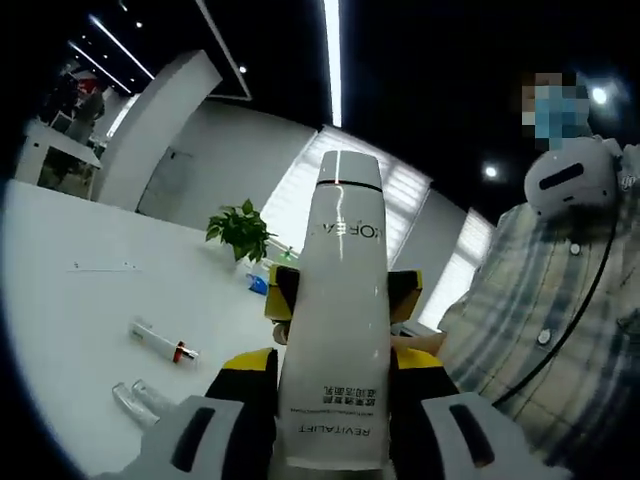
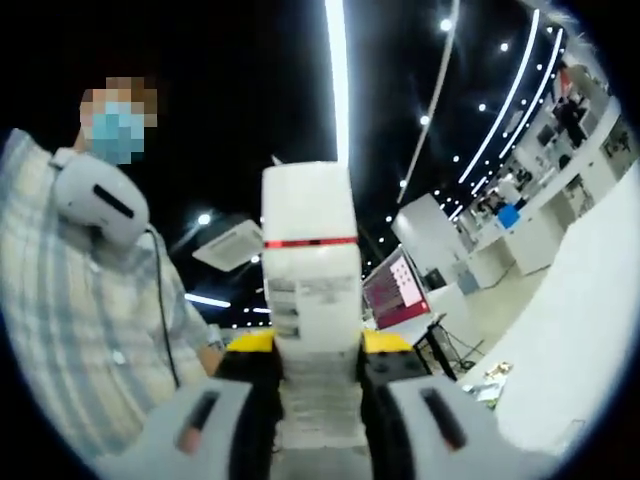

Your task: Arrange the skincare products in the storage area until every visible bottle or jar stands upright without overlapping.

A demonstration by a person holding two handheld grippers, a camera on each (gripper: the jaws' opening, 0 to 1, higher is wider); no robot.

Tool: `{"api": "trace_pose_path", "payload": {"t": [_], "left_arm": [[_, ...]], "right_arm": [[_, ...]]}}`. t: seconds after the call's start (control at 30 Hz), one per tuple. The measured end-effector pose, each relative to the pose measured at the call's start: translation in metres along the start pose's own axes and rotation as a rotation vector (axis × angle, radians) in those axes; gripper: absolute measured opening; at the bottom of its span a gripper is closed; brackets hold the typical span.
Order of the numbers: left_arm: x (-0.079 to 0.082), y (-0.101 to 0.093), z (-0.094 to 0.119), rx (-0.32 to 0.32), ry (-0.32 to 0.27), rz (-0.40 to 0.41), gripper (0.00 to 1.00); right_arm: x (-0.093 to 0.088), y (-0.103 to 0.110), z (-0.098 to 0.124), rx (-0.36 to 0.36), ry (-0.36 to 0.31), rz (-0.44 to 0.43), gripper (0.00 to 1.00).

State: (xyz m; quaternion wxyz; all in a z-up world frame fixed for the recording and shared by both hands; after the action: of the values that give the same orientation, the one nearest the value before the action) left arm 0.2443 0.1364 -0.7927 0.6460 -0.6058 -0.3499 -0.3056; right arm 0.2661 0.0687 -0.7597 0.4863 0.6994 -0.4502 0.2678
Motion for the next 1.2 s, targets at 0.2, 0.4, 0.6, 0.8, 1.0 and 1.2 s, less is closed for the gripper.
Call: {"api": "trace_pose_path", "payload": {"t": [0.2,0.4,0.6,0.8,1.0,1.2], "left_arm": [[-0.011,0.006,-0.004,0.067,0.062,-0.013,0.38],[-0.016,0.017,0.005,0.153,0.083,-0.013,0.37],[-0.012,0.019,0.025,0.218,0.048,-0.002,0.36],[-0.008,0.019,0.032,0.239,0.043,-0.005,0.37],[-0.002,0.016,0.024,0.205,0.019,-0.005,0.38],[0.009,0.023,0.024,0.193,-0.105,0.025,0.42]], "right_arm": [[-0.009,-0.006,0.004,-0.033,0.046,-0.015,0.31],[-0.016,-0.016,0.004,-0.096,0.108,0.012,0.32],[-0.013,-0.027,0.006,-0.126,0.127,0.021,0.35],[-0.008,-0.032,0.019,-0.146,0.134,0.01,0.36],[0.005,-0.029,0.024,-0.133,-0.045,-0.08,0.31],[0.013,-0.032,0.027,-0.18,-0.133,-0.109,0.28]]}}
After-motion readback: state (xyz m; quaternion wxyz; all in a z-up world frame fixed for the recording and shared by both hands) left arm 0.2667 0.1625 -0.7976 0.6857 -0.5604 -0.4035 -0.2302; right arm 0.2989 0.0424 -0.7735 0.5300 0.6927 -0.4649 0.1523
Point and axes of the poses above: the point that each gripper's makers call its tool centre point, and the gripper's own axes: z roughly backward along the fingers, y roughly to its left, x roughly out of its top, the point moved 6 cm from there along z, roughly backward along the fingers, and after that the axes turned 1 degree about z, right-handed, at the moved point
